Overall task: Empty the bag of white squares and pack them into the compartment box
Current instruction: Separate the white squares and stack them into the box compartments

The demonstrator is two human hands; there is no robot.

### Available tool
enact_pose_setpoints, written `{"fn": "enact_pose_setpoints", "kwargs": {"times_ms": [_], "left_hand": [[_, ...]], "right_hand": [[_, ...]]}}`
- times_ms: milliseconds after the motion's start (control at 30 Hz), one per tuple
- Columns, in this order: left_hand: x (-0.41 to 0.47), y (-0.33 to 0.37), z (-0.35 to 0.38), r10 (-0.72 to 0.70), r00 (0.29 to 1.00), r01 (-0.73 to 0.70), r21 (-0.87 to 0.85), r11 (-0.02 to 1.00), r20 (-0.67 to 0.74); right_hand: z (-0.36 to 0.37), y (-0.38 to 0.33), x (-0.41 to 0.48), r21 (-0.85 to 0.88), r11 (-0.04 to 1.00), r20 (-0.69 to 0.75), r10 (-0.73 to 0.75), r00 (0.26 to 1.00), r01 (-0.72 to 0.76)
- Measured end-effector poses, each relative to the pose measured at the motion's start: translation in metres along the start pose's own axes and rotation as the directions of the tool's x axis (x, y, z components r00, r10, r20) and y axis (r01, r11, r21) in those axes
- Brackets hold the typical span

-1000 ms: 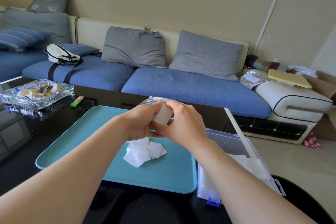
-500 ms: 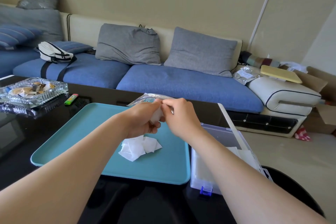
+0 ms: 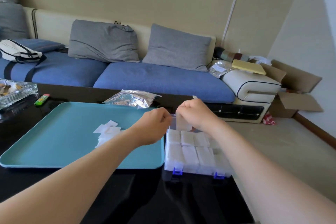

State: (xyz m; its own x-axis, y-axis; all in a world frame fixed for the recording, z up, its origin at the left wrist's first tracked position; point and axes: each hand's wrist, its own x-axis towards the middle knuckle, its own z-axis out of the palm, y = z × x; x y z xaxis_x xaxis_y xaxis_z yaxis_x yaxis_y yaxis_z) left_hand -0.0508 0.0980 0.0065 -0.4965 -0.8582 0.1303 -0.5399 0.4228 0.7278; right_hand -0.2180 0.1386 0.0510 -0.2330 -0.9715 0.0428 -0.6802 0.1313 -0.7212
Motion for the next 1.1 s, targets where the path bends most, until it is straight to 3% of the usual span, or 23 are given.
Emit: {"fn": "enact_pose_setpoints", "kwargs": {"times_ms": [100, 233, 367, 500, 633, 833, 900, 967, 1100], "left_hand": [[-0.011, 0.006, 0.019, 0.224, 0.972, -0.236, 0.252, 0.939, 0.076], [-0.023, 0.017, 0.046, 0.436, 0.86, -0.51, 0.489, 0.707, 0.265], [-0.031, 0.024, 0.07, 0.503, 0.779, -0.621, 0.574, 0.534, 0.374], [-0.033, 0.027, 0.082, 0.507, 0.762, -0.636, 0.615, 0.466, 0.403], [-0.033, 0.025, 0.084, 0.499, 0.765, -0.634, 0.613, 0.472, 0.407], [-0.035, 0.027, 0.081, 0.458, 0.776, -0.628, 0.586, 0.511, 0.433], [-0.034, 0.029, 0.08, 0.43, 0.787, -0.617, 0.581, 0.53, 0.443], [-0.033, 0.032, 0.077, 0.39, 0.804, -0.593, 0.548, 0.59, 0.45], [-0.03, 0.034, 0.063, 0.385, 0.848, -0.515, 0.4, 0.758, 0.364]], "right_hand": [[-0.027, 0.021, -0.016, -0.21, 0.977, 0.023, 0.033, 0.999, -0.027], [-0.05, 0.046, -0.037, -0.394, 0.916, 0.084, 0.119, 0.989, -0.076], [-0.063, 0.066, -0.044, -0.444, 0.888, 0.113, 0.19, 0.975, -0.121], [-0.065, 0.07, -0.048, -0.459, 0.876, 0.214, 0.27, 0.939, -0.147], [-0.065, 0.074, -0.049, -0.5, 0.861, 0.263, 0.253, 0.931, -0.093], [-0.06, 0.077, -0.049, -0.571, 0.819, 0.183, 0.199, 0.963, -0.061], [-0.055, 0.074, -0.051, -0.665, 0.746, 0.142, 0.162, 0.977, -0.027], [-0.05, 0.07, -0.052, -0.749, 0.663, 0.111, 0.129, 0.985, -0.002], [-0.045, 0.062, -0.053, -0.798, 0.602, 0.132, 0.111, 0.985, 0.039]]}}
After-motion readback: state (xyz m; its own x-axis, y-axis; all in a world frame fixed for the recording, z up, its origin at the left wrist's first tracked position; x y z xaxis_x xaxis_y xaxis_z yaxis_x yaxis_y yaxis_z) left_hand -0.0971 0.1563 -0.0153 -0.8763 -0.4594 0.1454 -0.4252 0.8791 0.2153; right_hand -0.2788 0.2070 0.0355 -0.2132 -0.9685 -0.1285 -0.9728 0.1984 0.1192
